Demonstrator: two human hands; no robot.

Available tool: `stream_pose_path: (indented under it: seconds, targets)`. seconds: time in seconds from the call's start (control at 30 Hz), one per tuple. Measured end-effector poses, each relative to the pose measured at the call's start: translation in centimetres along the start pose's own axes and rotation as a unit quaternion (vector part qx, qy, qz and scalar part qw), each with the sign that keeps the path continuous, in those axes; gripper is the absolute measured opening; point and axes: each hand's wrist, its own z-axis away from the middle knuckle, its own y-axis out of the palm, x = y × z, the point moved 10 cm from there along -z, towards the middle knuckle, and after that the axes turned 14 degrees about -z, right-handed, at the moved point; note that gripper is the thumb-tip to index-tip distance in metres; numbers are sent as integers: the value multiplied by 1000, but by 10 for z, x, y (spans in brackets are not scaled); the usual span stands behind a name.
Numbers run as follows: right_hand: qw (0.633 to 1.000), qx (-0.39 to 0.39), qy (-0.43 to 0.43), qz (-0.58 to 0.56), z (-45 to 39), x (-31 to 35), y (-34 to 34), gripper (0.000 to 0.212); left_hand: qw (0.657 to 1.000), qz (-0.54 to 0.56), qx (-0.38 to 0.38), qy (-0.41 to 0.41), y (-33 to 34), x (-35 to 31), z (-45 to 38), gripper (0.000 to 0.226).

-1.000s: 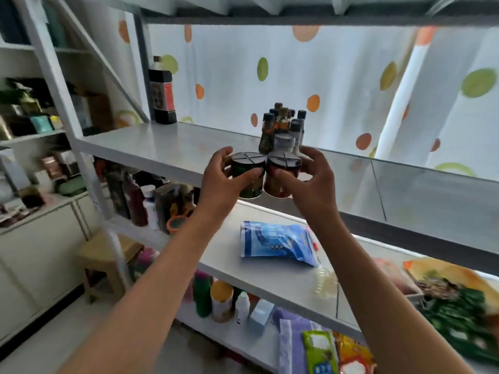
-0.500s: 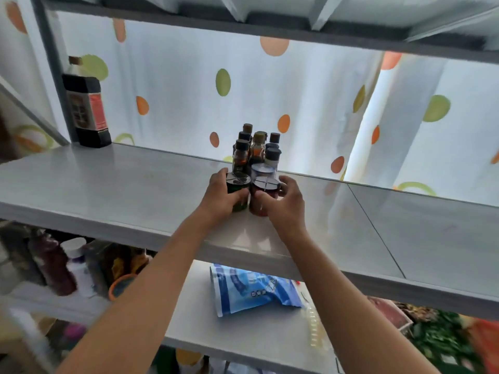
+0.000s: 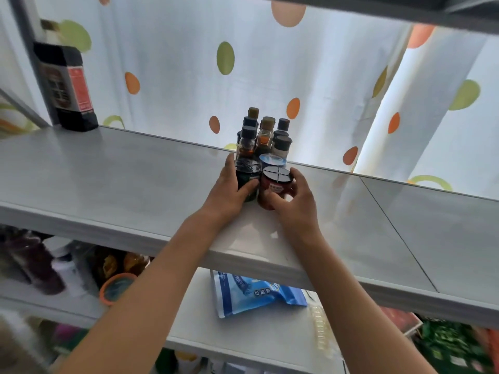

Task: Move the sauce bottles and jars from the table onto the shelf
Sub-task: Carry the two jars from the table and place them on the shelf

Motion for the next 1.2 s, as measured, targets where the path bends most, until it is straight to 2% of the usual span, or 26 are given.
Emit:
stream_pose_path:
  seconds: [0.17,0.3,0.37,0.47,0.57,0.63,0.67,0.7,0.77,0.83,0.93,1.03,1.1,1.2]
  targets:
    - [1000,4,21,2,3,3,0,71,999,-3,3,-36,-1,-2,9,106]
    - [996,0,86,-27,9,-1,-4,92,994,-70,-22,-82,-17,6,30,122]
    - [990,-7,133,-53,17,-5,-12,87,987,-108,-30,-113,-22,12,51,119]
    - [988,1,153,-22,30,-5,-23,77,975,-176,-59,-126,-27,5,81,99]
    - [986,90,102,93,49,10,-30,65,958,-259,-60,-108,-15,-22,109,68]
    - [969,162,32,185,69,24,-31,42,940,-325,-57,-81,3,-45,127,48]
    - [953,192,-8,234,80,30,-33,31,935,-342,-57,-76,13,-54,139,46]
    - [932,216,-50,287,91,34,-36,29,933,-347,-57,-77,21,-61,150,50]
    - [880,250,-114,386,120,29,-46,43,933,-344,-69,-80,33,-75,177,56]
    - [843,267,-169,435,148,23,-58,60,934,-341,-73,-79,47,-83,204,51]
    - [824,291,-235,426,187,12,-79,70,910,-394,-50,-117,72,-90,245,63]
    - [859,295,-241,341,217,3,-96,73,885,-435,-15,-164,91,-99,284,65]
    - [866,307,-244,310,244,-4,-102,73,874,-447,-11,-191,93,-105,313,65]
    - [832,426,-184,305,295,-28,-96,75,861,-452,-18,-231,91,-110,362,72]
